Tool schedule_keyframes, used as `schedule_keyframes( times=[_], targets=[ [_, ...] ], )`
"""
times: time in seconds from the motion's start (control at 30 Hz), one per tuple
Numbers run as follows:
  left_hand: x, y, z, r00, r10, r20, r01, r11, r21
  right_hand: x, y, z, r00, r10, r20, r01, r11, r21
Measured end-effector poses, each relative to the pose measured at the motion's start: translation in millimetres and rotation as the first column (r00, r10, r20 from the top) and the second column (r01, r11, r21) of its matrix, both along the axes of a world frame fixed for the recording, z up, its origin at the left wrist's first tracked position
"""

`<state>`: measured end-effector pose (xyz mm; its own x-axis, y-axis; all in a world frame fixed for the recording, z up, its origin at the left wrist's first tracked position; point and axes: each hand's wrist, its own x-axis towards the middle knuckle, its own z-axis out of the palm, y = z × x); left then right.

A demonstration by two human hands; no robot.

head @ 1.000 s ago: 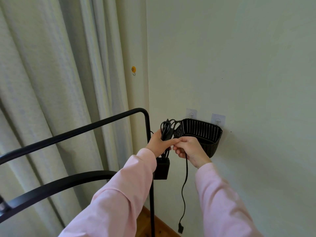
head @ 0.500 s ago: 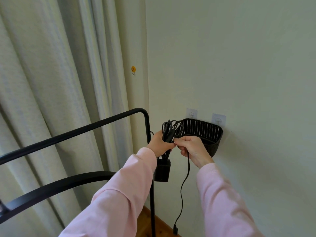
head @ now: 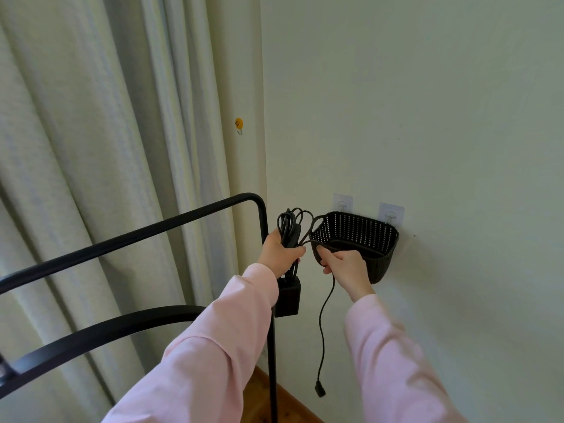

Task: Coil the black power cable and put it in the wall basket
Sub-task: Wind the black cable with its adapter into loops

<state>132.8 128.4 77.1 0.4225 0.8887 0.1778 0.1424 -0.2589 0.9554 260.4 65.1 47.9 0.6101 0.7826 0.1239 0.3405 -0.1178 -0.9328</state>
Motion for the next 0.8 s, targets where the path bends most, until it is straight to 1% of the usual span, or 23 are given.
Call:
schedule_keyframes(
  times=[0.03,0.07,0.1,0.13,0.2,0.23,0.3,0.53,0.7,0.8],
  targets=[
    [0,0,0,1.0,-0.002,-0.002,0.002,1.0,0.0,1,0,2,1.0,-0.016,0.018,0.016,1.0,-0.007],
    [-1,0,-1,1.0,-0.005,-0.002,0.005,1.0,-0.003,2,0,3,1.0,-0.017,0.001,0.017,1.0,0.002],
    [-2,0,-1,1.0,-0.011,-0.003,0.011,1.0,-0.008,3,-1,6,0.998,-0.005,-0.063,0.007,0.999,0.037],
    [-3,1,-1,1.0,-0.018,-0.003,0.018,1.0,-0.013,5,-2,8,0.987,0.019,-0.161,-0.004,0.996,0.089],
    [-5,1,-1,0.999,-0.04,-0.007,0.04,0.999,-0.02,6,-4,14,0.924,0.077,-0.375,-0.001,0.98,0.197],
    [-5,1,-2,0.999,-0.051,-0.013,0.051,0.998,-0.023,7,-4,18,0.885,0.107,-0.454,0.007,0.97,0.242],
    [-5,-1,-3,0.997,-0.071,-0.024,0.07,0.997,-0.026,7,-4,25,0.827,0.158,-0.54,0.02,0.951,0.309],
    [-2,-5,-6,0.99,-0.132,-0.039,0.132,0.991,-0.009,-2,3,35,0.738,0.212,-0.641,0.074,0.918,0.389],
    [-1,-7,-8,0.983,-0.184,-0.019,0.184,0.983,0.017,-10,8,38,0.67,0.284,-0.685,0.064,0.898,0.435],
    [-2,-5,-8,0.981,-0.196,-0.007,0.196,0.98,0.032,-14,9,41,0.656,0.317,-0.685,0.045,0.889,0.455]
  ],
)
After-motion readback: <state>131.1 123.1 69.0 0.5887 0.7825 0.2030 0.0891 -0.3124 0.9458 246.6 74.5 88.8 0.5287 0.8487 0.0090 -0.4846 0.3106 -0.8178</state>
